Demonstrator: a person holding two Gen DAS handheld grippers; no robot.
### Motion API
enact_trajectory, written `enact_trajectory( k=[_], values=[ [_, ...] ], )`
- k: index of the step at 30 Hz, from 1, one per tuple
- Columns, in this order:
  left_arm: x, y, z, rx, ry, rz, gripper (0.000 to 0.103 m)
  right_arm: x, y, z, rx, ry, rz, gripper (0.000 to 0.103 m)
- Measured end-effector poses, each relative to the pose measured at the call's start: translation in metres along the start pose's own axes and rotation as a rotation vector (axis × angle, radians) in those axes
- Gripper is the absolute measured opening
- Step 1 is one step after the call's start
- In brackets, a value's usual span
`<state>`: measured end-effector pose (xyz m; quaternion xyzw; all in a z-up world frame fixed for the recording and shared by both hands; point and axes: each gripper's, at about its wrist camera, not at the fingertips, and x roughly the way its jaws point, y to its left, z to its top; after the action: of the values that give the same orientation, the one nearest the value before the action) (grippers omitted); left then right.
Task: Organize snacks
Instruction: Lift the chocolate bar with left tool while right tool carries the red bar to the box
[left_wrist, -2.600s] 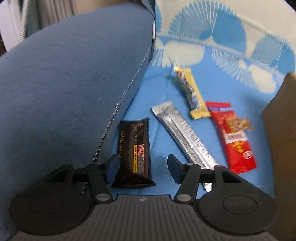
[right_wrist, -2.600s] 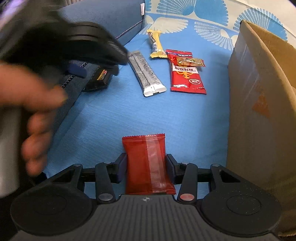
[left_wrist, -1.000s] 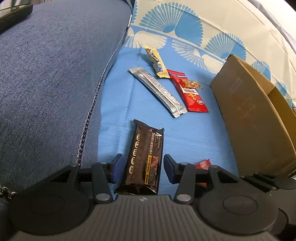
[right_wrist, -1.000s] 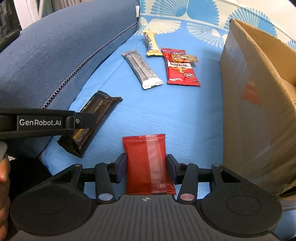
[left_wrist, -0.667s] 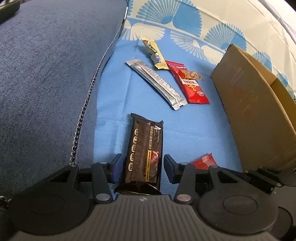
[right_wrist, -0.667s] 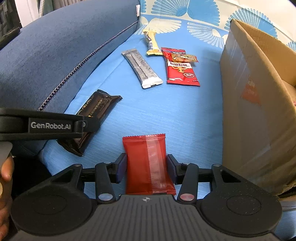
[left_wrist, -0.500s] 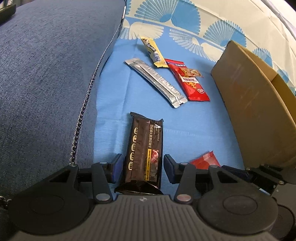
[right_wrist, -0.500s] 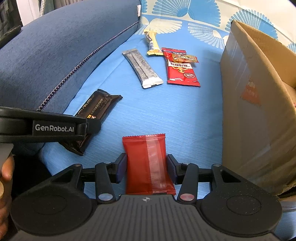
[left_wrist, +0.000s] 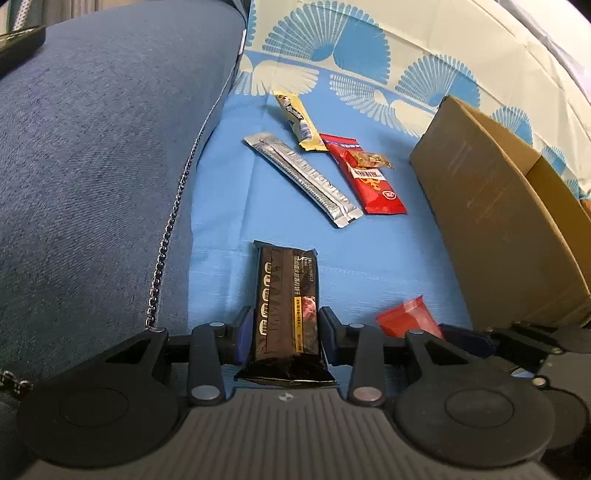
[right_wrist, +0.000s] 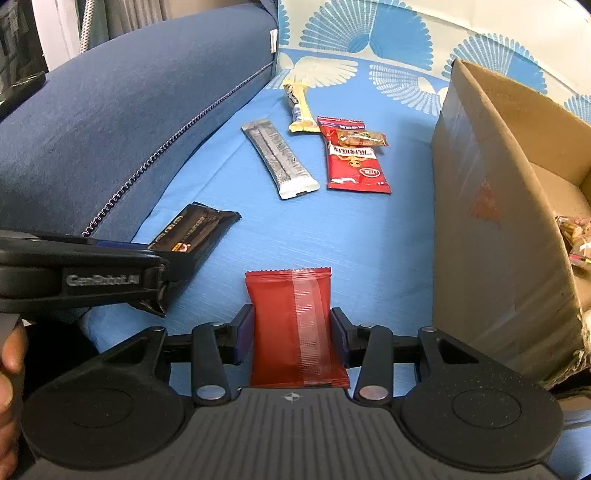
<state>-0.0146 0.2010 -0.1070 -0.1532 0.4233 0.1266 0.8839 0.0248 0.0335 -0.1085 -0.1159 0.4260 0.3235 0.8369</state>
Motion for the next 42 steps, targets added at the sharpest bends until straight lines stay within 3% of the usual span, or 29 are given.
enact_trajectory(
  k=[5,24,33,42],
  values=[
    [0.007,0.001,0.003,-0.007,0.042,-0.004,0.042,0.01,0.001,-0.002,0.003,0.049,0.0,0.046],
    [0.015,-0.005,0.002,0.028,0.077,0.014,0.044,0.01,0.003,-0.003,-0.013,0.048,0.002,0.048],
    [0.01,-0.003,0.001,0.028,0.063,-0.005,0.041,0.008,0.003,-0.004,-0.015,0.038,0.003,0.046],
    [-0.008,-0.004,-0.002,0.035,-0.003,-0.055,0.041,-0.005,-0.005,-0.001,0.01,-0.007,0.031,0.045]
  ],
)
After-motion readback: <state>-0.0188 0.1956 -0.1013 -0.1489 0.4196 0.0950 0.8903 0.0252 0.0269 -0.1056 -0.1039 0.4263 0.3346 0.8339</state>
